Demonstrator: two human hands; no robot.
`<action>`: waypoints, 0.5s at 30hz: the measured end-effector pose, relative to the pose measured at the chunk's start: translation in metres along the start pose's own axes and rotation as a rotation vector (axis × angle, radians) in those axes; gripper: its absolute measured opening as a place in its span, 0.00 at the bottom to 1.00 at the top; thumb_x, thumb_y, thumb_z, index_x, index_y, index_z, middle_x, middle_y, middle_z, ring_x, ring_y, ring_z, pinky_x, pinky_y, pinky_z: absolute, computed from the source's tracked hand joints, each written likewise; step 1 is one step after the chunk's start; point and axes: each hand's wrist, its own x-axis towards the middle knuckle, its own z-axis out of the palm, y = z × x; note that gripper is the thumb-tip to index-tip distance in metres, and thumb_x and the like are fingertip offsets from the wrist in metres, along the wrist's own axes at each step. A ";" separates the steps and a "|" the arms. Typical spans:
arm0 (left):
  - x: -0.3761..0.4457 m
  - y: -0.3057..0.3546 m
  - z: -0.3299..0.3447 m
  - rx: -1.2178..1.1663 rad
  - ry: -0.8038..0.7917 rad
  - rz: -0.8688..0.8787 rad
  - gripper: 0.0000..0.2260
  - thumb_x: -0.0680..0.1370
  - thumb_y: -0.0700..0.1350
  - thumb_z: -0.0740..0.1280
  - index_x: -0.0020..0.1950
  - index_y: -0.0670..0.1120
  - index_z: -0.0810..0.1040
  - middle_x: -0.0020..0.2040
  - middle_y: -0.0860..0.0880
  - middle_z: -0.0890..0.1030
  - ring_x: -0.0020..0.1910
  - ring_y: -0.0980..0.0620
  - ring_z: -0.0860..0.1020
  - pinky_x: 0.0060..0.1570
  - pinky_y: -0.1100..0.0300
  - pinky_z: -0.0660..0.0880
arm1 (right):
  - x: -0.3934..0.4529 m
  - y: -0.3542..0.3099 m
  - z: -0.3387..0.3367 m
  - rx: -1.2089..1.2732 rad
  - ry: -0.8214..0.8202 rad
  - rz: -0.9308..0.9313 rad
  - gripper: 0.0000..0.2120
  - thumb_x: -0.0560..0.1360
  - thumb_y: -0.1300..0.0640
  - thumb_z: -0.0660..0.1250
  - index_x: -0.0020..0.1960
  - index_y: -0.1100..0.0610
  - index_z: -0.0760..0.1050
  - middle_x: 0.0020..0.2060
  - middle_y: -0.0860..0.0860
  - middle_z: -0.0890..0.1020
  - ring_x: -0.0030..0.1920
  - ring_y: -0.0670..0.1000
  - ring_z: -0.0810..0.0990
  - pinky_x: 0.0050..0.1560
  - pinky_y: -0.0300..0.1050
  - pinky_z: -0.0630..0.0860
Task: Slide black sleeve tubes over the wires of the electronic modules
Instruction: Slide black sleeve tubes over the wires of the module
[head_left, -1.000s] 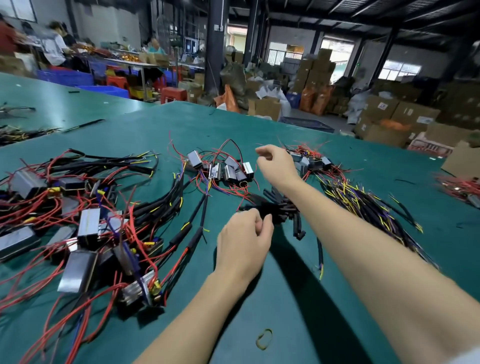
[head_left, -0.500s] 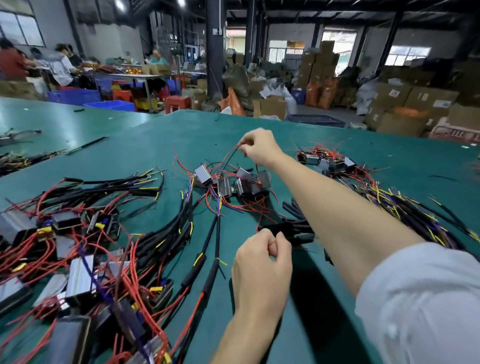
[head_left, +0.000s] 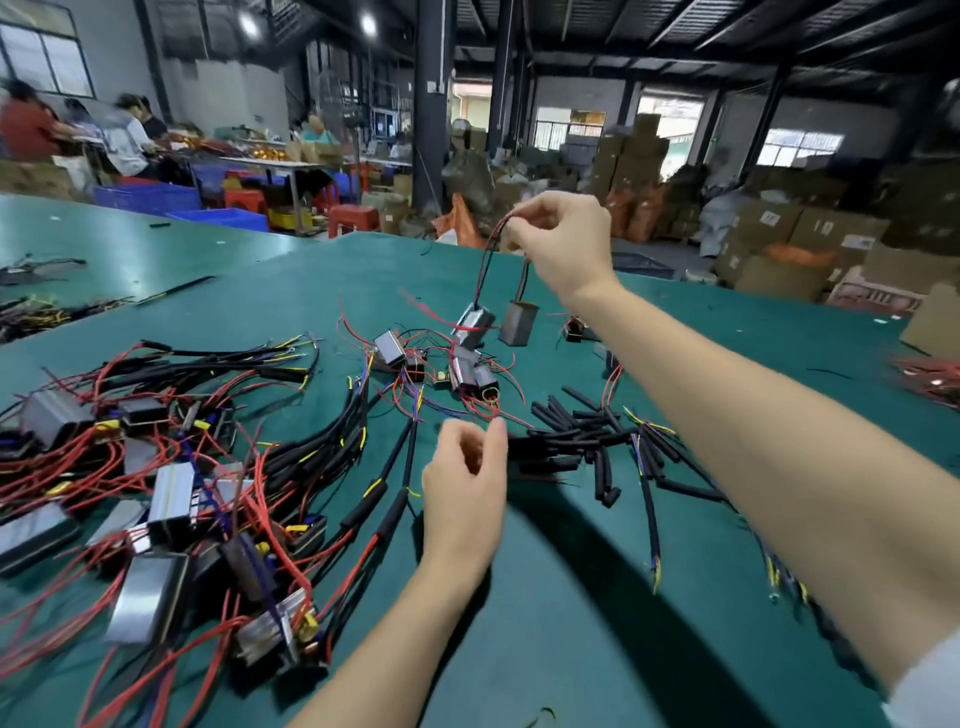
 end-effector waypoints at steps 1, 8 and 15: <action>0.002 0.001 -0.001 -0.061 0.033 -0.004 0.08 0.79 0.48 0.65 0.41 0.48 0.70 0.33 0.55 0.74 0.34 0.61 0.72 0.38 0.71 0.67 | -0.007 -0.001 -0.005 0.028 0.044 0.029 0.04 0.72 0.64 0.68 0.43 0.64 0.81 0.37 0.58 0.84 0.36 0.48 0.80 0.43 0.41 0.78; 0.015 0.006 -0.009 -0.358 0.316 -0.063 0.07 0.83 0.40 0.54 0.50 0.51 0.68 0.48 0.44 0.74 0.41 0.54 0.74 0.46 0.56 0.69 | -0.058 -0.016 -0.049 0.168 -0.115 0.152 0.02 0.74 0.63 0.69 0.42 0.60 0.79 0.31 0.52 0.81 0.27 0.41 0.76 0.33 0.33 0.72; 0.009 0.051 -0.017 -0.341 -0.078 0.180 0.10 0.82 0.43 0.58 0.53 0.46 0.79 0.47 0.50 0.82 0.47 0.59 0.79 0.50 0.68 0.73 | -0.098 -0.025 -0.097 0.488 -0.436 0.478 0.04 0.75 0.64 0.67 0.41 0.58 0.77 0.27 0.50 0.78 0.24 0.44 0.69 0.21 0.32 0.64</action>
